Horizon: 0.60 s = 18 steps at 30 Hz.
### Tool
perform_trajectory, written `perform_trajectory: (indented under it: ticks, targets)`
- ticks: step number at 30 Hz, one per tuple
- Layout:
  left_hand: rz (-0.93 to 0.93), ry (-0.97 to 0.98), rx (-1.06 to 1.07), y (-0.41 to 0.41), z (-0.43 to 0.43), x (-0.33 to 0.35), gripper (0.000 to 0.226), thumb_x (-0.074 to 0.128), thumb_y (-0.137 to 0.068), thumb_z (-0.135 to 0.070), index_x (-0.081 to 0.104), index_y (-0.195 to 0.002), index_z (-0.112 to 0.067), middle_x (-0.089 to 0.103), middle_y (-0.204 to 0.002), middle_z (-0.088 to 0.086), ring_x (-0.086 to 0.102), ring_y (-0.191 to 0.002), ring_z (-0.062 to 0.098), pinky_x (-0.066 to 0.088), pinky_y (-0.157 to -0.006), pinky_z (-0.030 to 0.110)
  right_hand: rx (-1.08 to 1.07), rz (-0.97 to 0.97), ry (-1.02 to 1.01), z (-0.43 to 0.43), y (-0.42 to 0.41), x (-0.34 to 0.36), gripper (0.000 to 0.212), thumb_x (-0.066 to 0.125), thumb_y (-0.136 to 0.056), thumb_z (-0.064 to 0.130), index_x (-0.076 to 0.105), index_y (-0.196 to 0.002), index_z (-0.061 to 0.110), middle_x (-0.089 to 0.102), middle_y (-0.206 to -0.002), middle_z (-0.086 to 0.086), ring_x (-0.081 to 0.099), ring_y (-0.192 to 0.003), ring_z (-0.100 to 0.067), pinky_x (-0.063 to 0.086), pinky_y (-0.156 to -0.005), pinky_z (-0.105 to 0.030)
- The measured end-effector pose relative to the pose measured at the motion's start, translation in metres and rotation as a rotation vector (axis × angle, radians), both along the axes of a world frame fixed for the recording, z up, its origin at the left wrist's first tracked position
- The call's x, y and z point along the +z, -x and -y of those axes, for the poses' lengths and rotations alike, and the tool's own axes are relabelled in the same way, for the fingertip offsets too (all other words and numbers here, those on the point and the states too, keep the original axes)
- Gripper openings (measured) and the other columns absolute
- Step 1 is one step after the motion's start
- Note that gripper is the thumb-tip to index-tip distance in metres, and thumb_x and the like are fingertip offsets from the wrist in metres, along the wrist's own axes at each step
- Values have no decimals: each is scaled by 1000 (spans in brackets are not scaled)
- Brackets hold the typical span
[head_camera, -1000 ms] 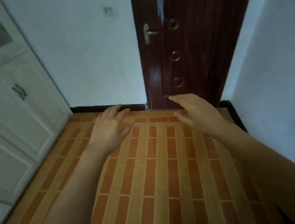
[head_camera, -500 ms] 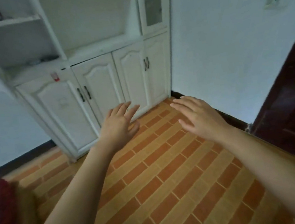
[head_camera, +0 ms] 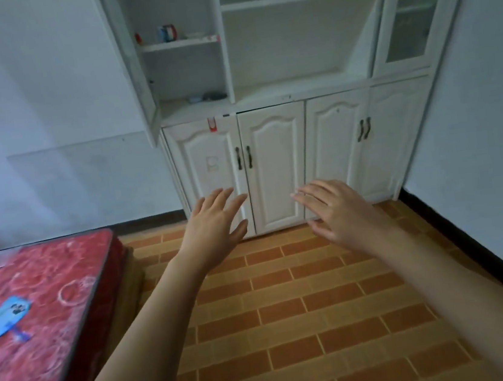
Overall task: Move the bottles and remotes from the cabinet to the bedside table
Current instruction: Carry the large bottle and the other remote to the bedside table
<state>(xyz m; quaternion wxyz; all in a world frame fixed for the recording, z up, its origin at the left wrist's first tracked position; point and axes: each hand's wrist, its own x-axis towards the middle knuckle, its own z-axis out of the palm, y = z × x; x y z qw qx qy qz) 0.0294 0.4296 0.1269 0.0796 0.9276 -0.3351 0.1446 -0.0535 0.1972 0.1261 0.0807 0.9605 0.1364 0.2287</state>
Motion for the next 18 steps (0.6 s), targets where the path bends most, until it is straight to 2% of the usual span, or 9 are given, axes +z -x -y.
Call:
perform_trajectory:
  ticks: [9, 15, 18]
  targets:
    - [58, 66, 204, -27, 14, 0, 48, 40, -93, -41, 30, -138, -26, 33, -148, 4, 25, -138, 22, 19, -113, 41, 101, 39, -33, 13, -48, 1, 47, 39, -79, 30, 57, -119, 11, 64, -118, -8, 59, -110, -27, 47, -92, -39]
    - [52, 84, 250, -86, 34, -1, 47, 39, -93, -39, 31, -137, -24, 35, -146, 5, 27, -137, 22, 21, -112, 40, 86, 56, -65, 30, -112, -1, 45, 52, -76, 27, 57, -117, 12, 65, -116, -7, 60, -108, -26, 48, -90, -40]
    - [53, 90, 252, -131, 47, -1, 48, 40, -93, -39, 31, -138, -24, 34, -147, 5, 26, -137, 23, 20, -112, 40, 84, 59, -63, 40, -155, 3, 45, 41, -80, 30, 57, -118, 11, 65, -117, -7, 60, -109, -26, 48, -91, -40]
